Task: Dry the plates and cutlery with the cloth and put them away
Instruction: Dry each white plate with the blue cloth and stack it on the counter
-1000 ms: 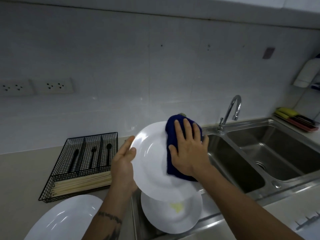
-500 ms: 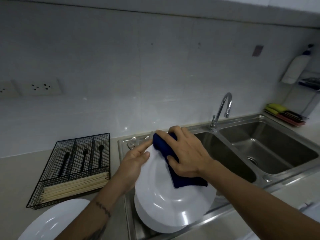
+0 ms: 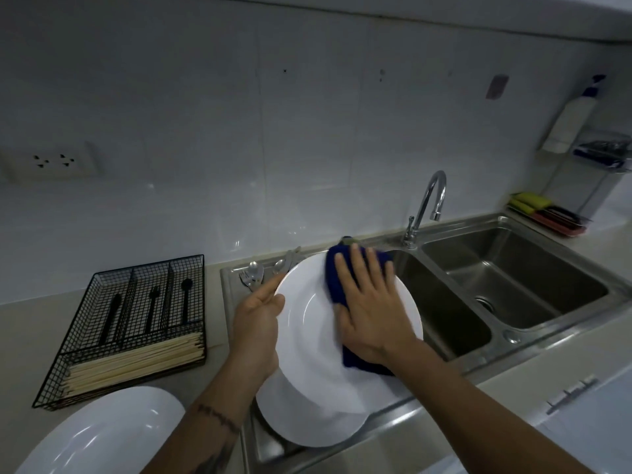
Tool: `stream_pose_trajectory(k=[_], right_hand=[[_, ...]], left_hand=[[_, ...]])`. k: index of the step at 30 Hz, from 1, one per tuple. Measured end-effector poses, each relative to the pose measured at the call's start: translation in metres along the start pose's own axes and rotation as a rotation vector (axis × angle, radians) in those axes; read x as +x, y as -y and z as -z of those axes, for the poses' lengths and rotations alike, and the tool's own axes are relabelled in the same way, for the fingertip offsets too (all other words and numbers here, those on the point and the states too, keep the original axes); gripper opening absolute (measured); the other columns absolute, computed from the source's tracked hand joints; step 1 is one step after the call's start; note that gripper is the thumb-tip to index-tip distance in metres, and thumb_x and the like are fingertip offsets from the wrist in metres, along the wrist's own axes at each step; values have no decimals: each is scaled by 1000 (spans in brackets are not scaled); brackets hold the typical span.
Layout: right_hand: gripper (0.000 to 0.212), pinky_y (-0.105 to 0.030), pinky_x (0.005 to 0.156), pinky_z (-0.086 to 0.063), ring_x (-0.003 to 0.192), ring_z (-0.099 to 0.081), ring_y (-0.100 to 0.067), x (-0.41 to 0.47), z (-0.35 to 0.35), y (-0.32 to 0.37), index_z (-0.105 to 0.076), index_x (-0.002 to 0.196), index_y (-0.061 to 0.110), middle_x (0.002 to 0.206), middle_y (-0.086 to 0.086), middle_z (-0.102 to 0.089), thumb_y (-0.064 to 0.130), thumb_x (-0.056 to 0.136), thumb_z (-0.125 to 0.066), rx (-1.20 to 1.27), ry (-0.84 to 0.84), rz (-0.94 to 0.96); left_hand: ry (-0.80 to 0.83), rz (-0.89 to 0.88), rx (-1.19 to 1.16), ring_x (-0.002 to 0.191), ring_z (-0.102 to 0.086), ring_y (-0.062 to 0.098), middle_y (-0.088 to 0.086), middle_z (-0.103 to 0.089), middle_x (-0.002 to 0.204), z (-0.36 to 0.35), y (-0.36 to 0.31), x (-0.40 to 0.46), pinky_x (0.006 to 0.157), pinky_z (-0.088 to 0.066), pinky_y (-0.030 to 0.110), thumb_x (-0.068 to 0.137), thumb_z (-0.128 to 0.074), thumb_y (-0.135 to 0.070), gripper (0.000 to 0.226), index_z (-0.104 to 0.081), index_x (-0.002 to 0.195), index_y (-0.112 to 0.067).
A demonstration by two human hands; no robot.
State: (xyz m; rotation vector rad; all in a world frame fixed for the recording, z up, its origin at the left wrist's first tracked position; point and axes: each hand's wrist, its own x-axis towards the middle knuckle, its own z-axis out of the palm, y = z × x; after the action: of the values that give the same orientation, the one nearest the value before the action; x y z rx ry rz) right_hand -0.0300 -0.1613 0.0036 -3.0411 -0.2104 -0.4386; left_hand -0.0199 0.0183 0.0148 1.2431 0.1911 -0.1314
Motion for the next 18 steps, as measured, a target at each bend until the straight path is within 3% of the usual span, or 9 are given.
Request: stream_pose_trajectory(k=[3,7,9,13,15,18], right_hand=[[81,-49,121,-1,150,8,-25,-8,-4,28,-1,157,24,164,0,9,36,88,-42,178,124,264],[72,-34,120,6,149,10,-10,-31,-2,24,-5,156,34,163,14,6,32,95,-43,264,302,443],[69,-35,122,6,150,8,-11,-32,-1,5,-10,156,31,163,11,4,33,93,-38,199,325,437],[79,-43,122,6,149,13,-17,-14,-2,-17,-3,156,24,164,3,6,48,81,-10,-13,275,220],[81,-46,121,6,149,14,-20,-7,-8,-3,-1,157,20,164,0,7,47,81,-11,3,225,177],[75,-43,121,8,149,15,-19,-5,-14,35,2,156,21,163,3,12,36,90,-31,163,193,239]], left_hand=[[-52,-10,-30,102,-69,30,9,-74,109,-3,-7,11,89,-55,41,93,-43,7,47,-75,106,-25],[-141,-42,-13,99,-69,32,8,-74,109,19,-18,15,89,-55,47,92,-45,5,45,-74,111,-23],[-164,-52,-23,93,-69,28,6,-74,106,27,-20,11,88,-55,45,93,-44,6,45,-72,114,-22],[-189,-34,-68,75,-67,17,-12,-75,80,29,-15,7,75,-57,35,94,-44,8,49,-70,111,-30],[-192,-21,-69,76,-67,18,-10,-74,84,23,-13,9,72,-56,33,94,-46,7,49,-69,116,-29],[-166,-3,-39,88,-68,25,3,-74,98,13,-8,12,81,-56,36,94,-45,7,45,-73,114,-22]])
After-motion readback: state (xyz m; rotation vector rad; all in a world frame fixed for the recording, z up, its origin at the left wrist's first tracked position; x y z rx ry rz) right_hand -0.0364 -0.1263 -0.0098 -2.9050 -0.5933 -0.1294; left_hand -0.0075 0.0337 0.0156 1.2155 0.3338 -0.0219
